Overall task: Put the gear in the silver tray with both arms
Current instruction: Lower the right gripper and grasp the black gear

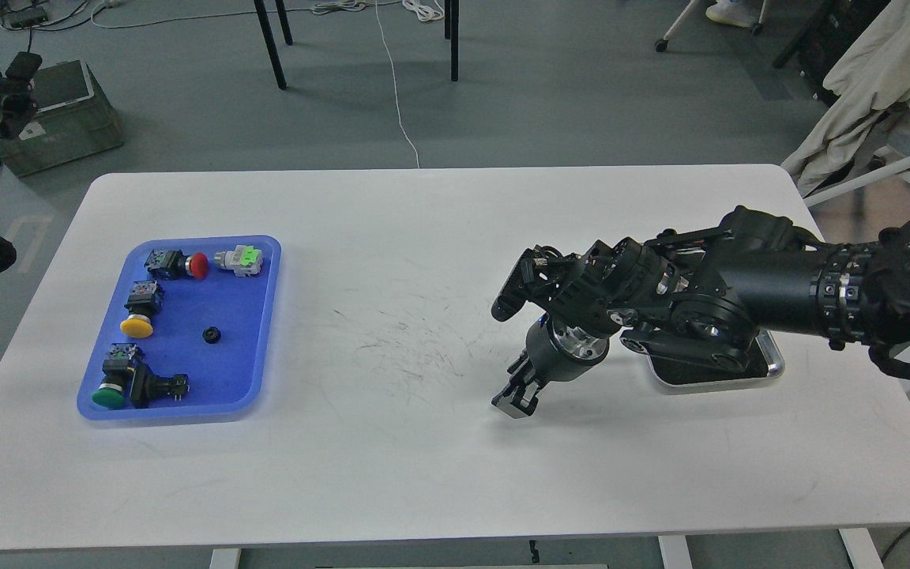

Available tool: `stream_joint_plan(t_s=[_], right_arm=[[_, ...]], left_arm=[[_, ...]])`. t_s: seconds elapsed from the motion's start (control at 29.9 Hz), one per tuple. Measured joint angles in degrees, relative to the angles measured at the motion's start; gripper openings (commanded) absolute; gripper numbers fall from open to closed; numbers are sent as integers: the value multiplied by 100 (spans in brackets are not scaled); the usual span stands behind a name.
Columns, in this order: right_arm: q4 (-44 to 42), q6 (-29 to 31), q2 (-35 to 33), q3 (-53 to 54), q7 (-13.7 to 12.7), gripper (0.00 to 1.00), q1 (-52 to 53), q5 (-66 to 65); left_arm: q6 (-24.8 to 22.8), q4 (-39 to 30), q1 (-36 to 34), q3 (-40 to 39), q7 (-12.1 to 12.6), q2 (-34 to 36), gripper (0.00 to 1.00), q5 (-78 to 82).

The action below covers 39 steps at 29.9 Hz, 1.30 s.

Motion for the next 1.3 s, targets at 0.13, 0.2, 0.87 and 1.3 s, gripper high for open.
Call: stream_joint_plan(t_s=[0.13, 0.2, 0.87, 1.3], right_arm=[[-1, 11, 0, -6, 0, 49, 0, -2], [-1, 13, 0, -7, 0, 47, -1, -3], [9, 23, -39, -34, 0, 31, 12, -120], [-12, 25, -40, -34, -9, 13, 2, -189]], left_arm=[[0, 0, 0, 0, 0, -5, 97, 0], [0, 0, 7, 0, 0, -8, 97, 0], [0, 0, 47, -9, 0, -24, 97, -18], [0, 0, 120, -9, 0, -27, 97, -19]])
